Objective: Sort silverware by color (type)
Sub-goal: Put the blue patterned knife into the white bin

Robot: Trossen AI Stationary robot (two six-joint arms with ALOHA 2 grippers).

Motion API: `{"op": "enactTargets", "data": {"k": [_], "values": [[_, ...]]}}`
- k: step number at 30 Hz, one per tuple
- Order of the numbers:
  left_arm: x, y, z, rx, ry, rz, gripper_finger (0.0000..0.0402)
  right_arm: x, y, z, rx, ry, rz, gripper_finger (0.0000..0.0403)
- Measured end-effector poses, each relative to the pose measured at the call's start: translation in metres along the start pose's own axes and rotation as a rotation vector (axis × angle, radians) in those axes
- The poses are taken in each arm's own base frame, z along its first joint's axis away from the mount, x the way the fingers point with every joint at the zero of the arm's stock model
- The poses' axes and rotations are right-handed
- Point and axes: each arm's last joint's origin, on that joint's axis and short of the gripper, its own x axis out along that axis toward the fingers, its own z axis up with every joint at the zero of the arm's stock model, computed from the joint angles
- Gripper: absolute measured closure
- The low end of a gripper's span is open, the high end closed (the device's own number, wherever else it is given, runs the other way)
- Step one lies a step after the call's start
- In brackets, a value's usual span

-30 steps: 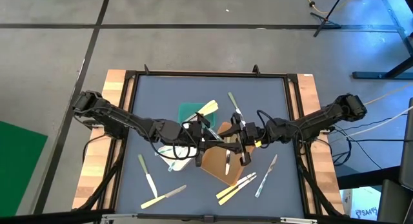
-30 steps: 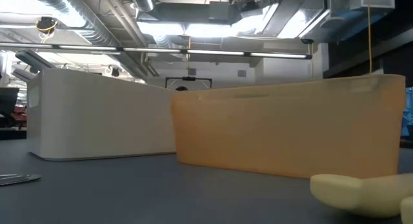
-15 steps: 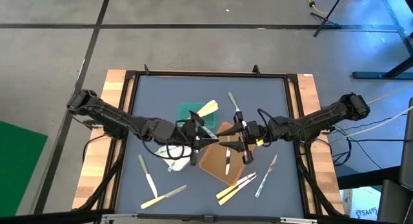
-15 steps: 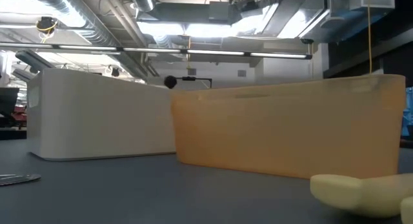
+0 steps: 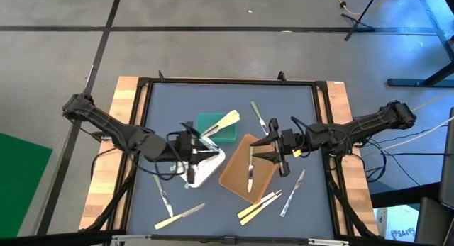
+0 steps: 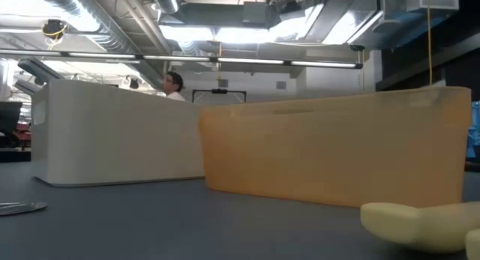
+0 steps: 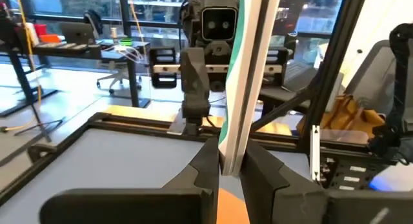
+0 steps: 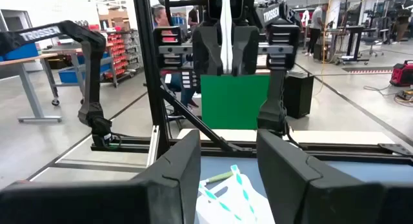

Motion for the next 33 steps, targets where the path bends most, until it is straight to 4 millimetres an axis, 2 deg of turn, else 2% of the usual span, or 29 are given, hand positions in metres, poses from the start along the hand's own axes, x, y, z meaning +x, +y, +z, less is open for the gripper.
{"op": "enactTargets", "data": {"k": [7, 17, 25, 33], "values": [[-0.041, 0.004, 0.003, -0.041, 0.088, 0.019, 0.0366, -0.002, 0.0, 0.0, -0.001, 0.013, -0.001, 0.0265], [-0.074, 0.007, -0.03, -0.13, 0.39, 0.087, 0.0366, -0.002, 0.0, 0.0, -0.001, 0.013, -0.002, 0.0265], [-0.085, 0.0, -0.059, -0.253, 0.662, 0.146, 0.0366, -0.002, 0.0, 0.0, 0.01, 0.013, -0.002, 0.0265], [-0.068, -0.028, -0.098, -0.252, 0.905, 0.161, 0.0366, -0.002, 0.0, 0.001, 0.012, 0.012, -0.002, 0.0265]]}}
